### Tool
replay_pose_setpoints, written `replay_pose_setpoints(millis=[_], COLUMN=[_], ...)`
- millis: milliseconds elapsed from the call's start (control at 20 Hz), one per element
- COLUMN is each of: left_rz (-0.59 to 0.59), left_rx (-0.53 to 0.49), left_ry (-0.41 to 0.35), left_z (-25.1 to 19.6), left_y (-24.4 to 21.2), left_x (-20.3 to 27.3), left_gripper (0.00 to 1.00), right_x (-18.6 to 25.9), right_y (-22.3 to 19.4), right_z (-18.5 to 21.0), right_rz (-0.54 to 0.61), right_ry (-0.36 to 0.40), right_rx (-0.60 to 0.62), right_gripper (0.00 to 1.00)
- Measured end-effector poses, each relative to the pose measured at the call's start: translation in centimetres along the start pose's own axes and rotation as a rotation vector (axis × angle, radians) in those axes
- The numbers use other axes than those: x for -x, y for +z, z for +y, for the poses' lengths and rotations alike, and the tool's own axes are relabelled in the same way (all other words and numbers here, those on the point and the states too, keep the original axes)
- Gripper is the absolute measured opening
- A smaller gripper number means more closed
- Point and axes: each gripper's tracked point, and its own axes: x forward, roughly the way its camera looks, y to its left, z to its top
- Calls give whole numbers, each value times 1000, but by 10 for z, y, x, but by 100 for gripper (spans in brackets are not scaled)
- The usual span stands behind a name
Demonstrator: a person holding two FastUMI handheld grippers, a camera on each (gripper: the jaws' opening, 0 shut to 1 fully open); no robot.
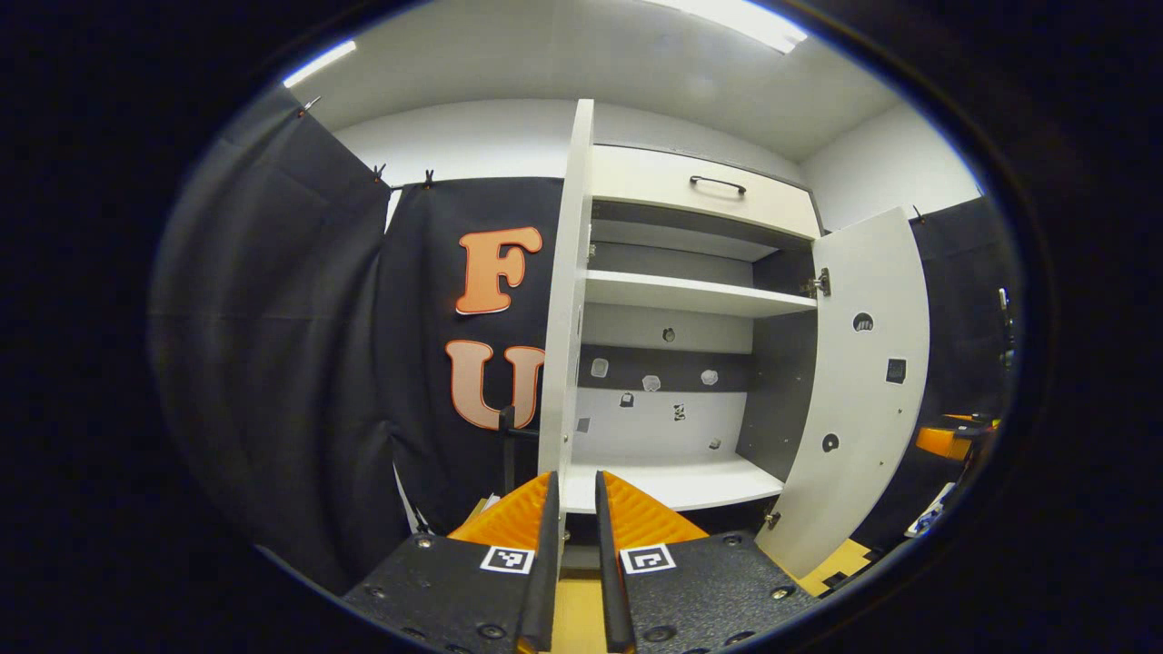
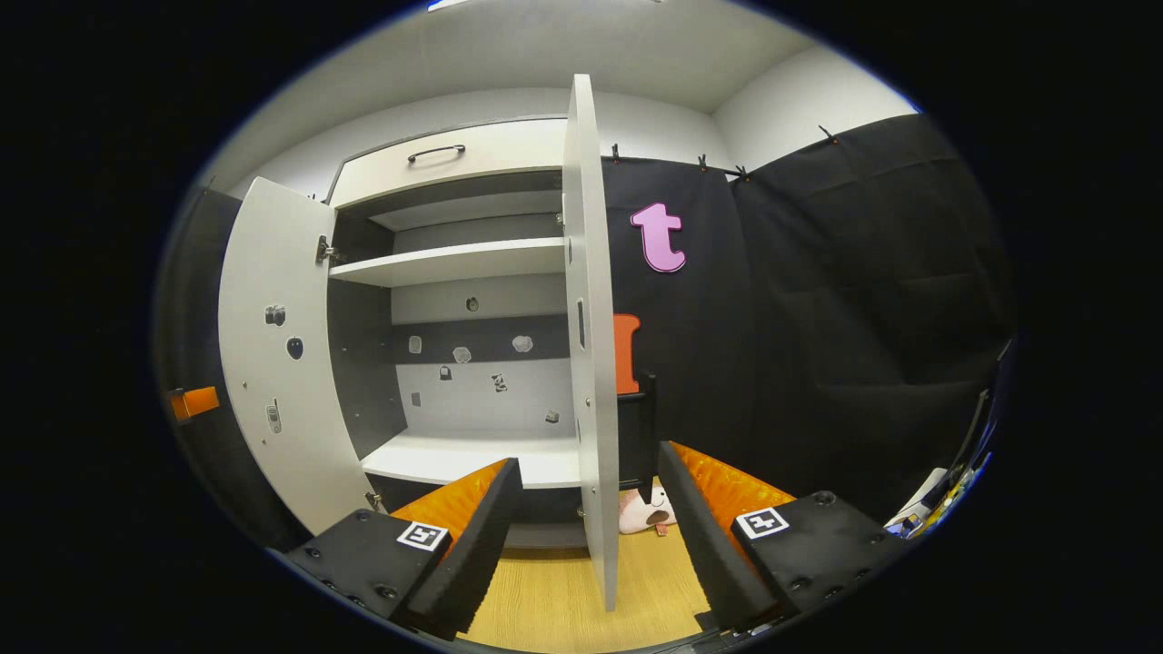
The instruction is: Open the right door of the double-door shoe cabinet with the right hand, and open the left door with the left hand.
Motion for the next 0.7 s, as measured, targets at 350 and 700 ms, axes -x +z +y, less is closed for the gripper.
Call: replay_pose_setpoints(millis=[350, 700], left_rz=[6, -7], left_rx=[37, 23], left_ry=[39, 10], left_z=[-5, -23], left_y=[0, 7], left_x=[1, 4], left_gripper=[34, 77], right_x=[-2, -3], right_y=[4, 5], right_z=[-5, -9], right_rz=[-13, -20], right_ry=[0, -4], right_rx=[15, 25], right_gripper=[91, 99])
